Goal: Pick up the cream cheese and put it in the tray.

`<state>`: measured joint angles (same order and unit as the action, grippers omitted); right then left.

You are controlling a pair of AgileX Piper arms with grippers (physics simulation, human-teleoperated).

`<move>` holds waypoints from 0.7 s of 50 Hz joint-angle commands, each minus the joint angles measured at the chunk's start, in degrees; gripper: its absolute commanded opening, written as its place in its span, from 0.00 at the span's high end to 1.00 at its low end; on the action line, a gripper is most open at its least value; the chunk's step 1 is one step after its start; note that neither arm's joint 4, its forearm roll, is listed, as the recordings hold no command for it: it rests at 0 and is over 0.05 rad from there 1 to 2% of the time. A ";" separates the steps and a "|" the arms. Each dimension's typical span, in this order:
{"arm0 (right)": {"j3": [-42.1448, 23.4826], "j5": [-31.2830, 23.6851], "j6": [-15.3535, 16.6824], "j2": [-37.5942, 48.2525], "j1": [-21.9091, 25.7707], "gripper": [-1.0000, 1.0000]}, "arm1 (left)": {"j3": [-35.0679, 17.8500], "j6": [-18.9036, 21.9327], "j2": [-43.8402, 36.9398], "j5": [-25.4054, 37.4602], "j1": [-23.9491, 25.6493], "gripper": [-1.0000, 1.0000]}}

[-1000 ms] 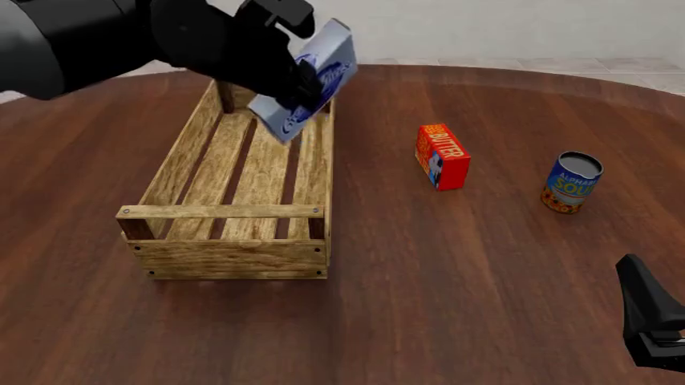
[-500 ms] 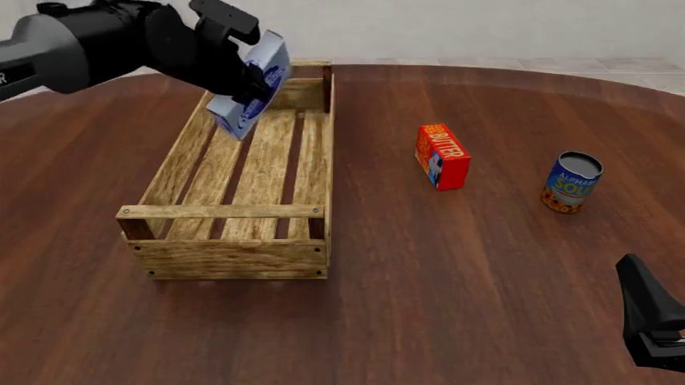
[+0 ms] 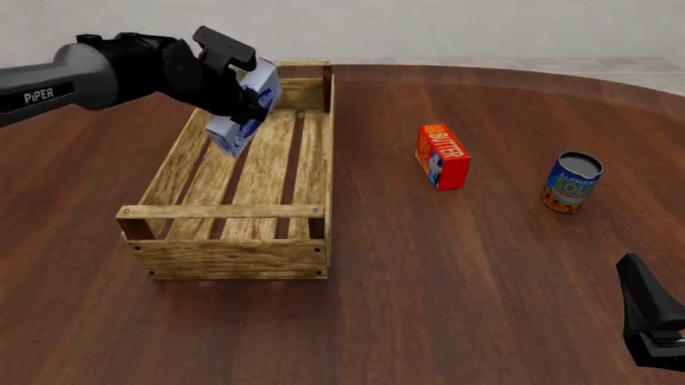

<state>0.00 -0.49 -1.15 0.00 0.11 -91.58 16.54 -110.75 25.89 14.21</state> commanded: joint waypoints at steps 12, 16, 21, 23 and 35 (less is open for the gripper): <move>0.00 0.06 -0.07 0.00 -0.03 0.00 | -0.68 -0.18 -6.33 -3.46 -0.13 1.00; 0.00 0.04 -0.09 0.00 -0.03 0.00 | -1.34 -0.40 -7.40 -3.70 -0.17 1.00; 0.00 -0.02 -0.17 0.00 -0.04 0.00 | -1.41 0.21 -8.21 -3.69 -0.02 1.00; 0.00 -0.02 -0.16 0.00 -0.05 0.00 | -1.82 0.32 -8.70 -3.63 -0.04 1.00; 0.00 -0.07 -0.24 0.00 -0.06 0.00 | -1.56 0.78 -10.08 -3.99 -0.66 1.00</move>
<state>0.00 -0.52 -1.34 0.00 0.06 -92.73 16.31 -119.69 22.45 13.91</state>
